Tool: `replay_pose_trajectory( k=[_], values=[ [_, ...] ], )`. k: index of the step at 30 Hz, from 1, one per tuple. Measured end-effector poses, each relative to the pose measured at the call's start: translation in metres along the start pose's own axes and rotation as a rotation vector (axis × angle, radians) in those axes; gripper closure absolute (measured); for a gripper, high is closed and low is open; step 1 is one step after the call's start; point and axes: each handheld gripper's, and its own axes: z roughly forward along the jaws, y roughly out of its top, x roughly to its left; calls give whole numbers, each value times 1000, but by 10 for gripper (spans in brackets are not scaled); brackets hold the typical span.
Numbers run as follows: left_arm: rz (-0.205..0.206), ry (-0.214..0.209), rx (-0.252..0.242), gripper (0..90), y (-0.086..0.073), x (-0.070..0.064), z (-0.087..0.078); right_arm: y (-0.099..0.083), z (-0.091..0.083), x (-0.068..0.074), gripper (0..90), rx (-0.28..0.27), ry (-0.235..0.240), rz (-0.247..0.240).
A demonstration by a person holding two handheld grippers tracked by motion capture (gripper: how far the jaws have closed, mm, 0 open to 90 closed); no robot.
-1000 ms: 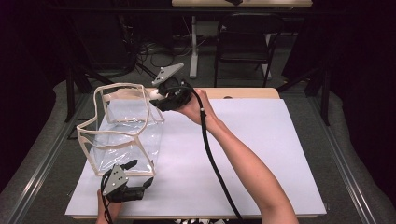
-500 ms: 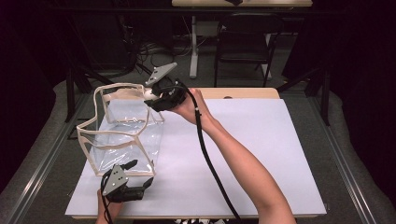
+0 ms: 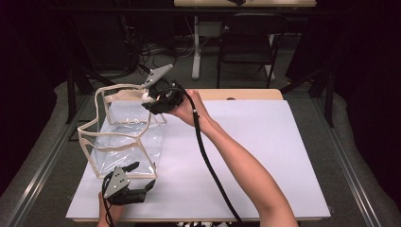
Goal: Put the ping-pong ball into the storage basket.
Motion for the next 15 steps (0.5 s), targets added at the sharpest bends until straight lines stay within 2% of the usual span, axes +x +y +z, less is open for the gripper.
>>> replay_pose_trajectory(
  k=[15],
  values=[
    [0,0,-1,161,0,0,0,6,8,6,506,19,18,-6]
  ],
)
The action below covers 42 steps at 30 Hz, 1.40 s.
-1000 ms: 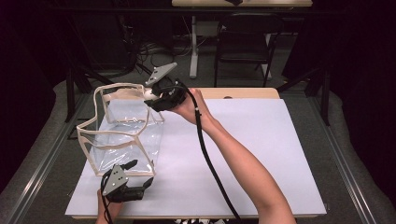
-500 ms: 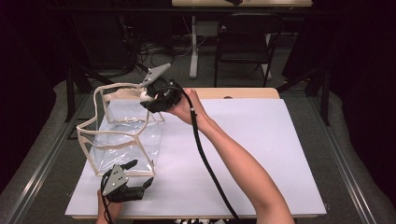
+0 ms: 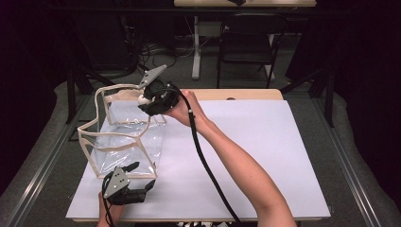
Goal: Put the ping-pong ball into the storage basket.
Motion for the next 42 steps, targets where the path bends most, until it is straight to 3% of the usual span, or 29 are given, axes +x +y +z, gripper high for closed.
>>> replay_pose_trajectory(
  k=[42],
  values=[
    [0,-2,-5,161,0,0,0,4,20,14,503,71,39,-15]
  ],
)
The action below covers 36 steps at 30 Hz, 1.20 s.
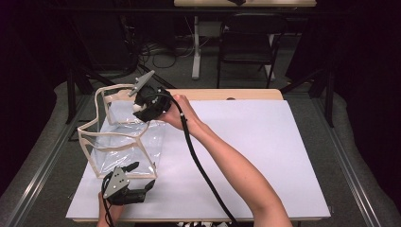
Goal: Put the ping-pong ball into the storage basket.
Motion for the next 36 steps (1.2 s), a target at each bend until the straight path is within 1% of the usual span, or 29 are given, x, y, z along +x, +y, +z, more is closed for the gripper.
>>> replay_pose_trajectory(
  k=[10,15,32,33,36],
  values=[
    [0,1,2,161,0,0,0,1,3,2,503,15,6,-6],
    [0,-3,0,161,0,0,0,1,6,2,502,24,7,-1],
    [1,-3,2,161,0,0,1,3,13,5,501,60,17,-18],
    [0,-3,2,161,0,0,1,3,14,5,490,64,19,-16],
    [1,-3,2,161,0,0,1,3,15,5,397,70,22,-5]
  ],
)
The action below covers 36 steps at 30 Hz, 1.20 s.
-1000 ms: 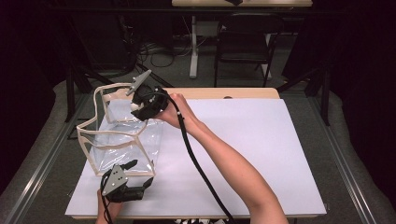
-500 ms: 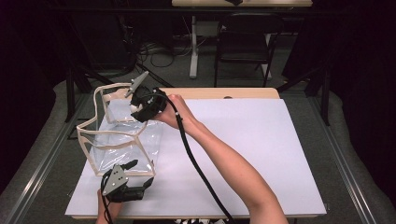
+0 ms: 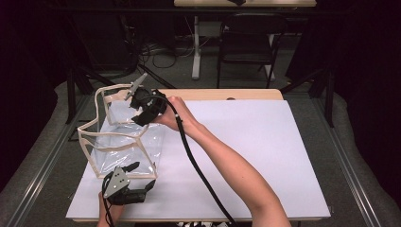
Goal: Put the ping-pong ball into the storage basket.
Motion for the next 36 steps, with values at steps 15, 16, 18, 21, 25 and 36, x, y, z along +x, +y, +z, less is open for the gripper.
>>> replay_pose_trajectory(
  k=[15,16,18,21,25,36],
  values=[
    [-1,2,3,161,0,0,0,-19,-21,-14,149,-99,20,102],
    [-2,2,4,161,0,0,0,-22,-23,-14,146,-106,22,108],
    [-1,5,5,161,0,0,0,-26,-27,-16,142,-111,21,120],
    [0,4,5,161,0,-1,-1,-32,-33,-20,140,-125,18,130],
    [-6,9,5,161,0,-1,-1,-41,-40,-23,133,-137,12,151],
    [-5,7,7,161,0,-1,-1,-69,-46,-27,101,-111,-3,173]
  ],
)
